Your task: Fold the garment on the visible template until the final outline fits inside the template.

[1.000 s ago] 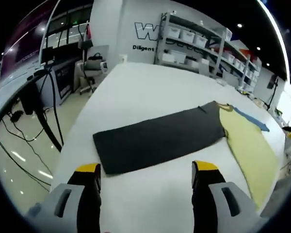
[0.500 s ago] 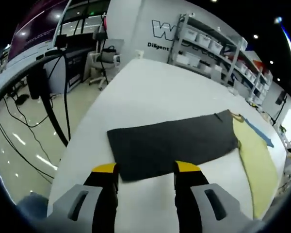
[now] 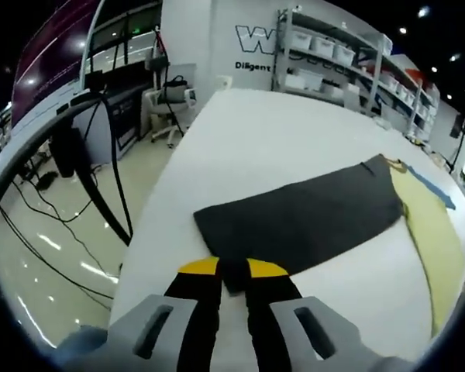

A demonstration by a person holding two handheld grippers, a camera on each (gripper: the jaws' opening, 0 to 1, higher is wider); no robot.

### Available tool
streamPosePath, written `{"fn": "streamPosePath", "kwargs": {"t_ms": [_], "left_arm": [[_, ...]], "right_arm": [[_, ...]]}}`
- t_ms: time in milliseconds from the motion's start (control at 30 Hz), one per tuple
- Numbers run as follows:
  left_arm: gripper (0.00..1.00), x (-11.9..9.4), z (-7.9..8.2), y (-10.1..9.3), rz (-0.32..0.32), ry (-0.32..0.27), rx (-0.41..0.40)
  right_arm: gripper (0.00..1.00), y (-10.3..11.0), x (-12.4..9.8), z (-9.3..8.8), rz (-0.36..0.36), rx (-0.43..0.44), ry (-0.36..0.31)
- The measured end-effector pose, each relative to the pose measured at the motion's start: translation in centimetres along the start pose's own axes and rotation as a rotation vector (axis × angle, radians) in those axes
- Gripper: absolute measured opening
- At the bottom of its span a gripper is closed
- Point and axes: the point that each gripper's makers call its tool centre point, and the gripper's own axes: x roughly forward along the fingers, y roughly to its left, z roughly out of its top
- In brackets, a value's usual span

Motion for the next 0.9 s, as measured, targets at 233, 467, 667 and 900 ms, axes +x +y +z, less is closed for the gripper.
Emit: {"fn": "streamPosePath", "kwargs": {"t_ms": [233,467,667,900], "left_arm": [[0.0,-0.4,0.2,-0.6,-0.009,0.017,0.007],[0.0,-1.0,0.6,-0.4,0.008,0.024,0.035],[0.0,-1.7,2.7,-0.9,0.009,-0.033,0.016],[0.0,-2.5,6.3,-2.4,-0.055,-0.106,-0.056]], "right_arm": [[0.95,-0.3,-0.3,-0.2,-0.008,0.005,0.001],[0.95,-0.5,-0.4,-0.5,-0.006,0.013,-0.004],[0.95,-0.7,-0.3,-0.7,-0.001,0.019,-0.005],[0.95,-0.9,0.3,-0.5,0.015,0.023,-0.016]]}}
